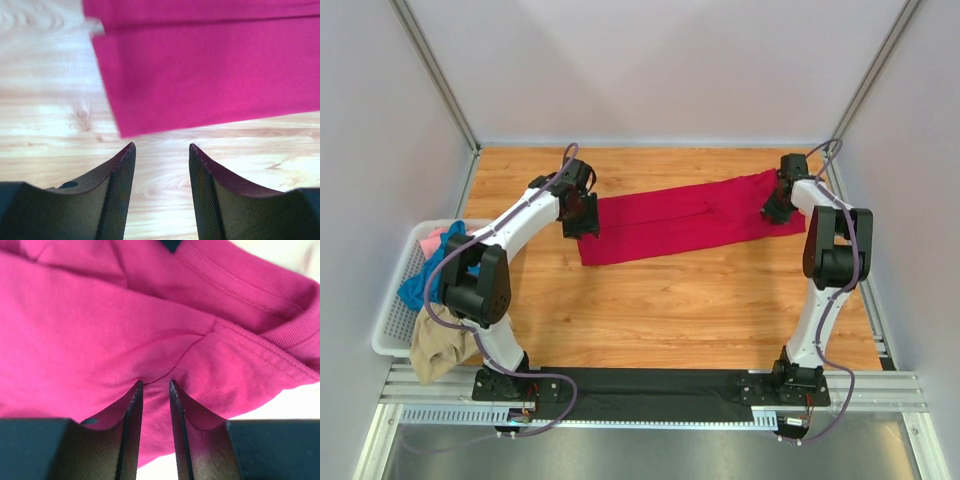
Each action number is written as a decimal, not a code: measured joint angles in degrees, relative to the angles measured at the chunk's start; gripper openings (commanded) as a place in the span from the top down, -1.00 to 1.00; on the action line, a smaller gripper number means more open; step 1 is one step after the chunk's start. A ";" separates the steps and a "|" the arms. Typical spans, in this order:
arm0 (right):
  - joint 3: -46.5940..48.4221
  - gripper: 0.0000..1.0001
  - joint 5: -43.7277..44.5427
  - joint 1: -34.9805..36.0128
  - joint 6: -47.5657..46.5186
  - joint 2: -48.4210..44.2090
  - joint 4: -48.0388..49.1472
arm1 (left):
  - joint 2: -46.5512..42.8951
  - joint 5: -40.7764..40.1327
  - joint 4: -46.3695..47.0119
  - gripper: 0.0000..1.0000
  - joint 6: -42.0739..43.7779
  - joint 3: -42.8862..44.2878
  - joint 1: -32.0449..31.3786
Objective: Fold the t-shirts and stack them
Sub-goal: Fold the tshirt
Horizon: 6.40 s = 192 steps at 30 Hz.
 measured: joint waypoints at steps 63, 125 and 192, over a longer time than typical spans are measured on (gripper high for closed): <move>-0.76 0.35 -15.15 -0.42 -8.04 -14.56 -5.03 | 17.05 4.72 7.96 0.77 3.56 6.58 4.94; -19.50 0.01 -13.00 1.18 -1.16 -31.15 -1.38 | 1.38 -11.91 -7.41 0.17 5.95 -2.75 3.45; 27.17 -0.01 -13.86 -6.54 -2.01 12.15 -4.76 | -5.11 0.66 4.37 -0.07 6.56 -7.37 -15.56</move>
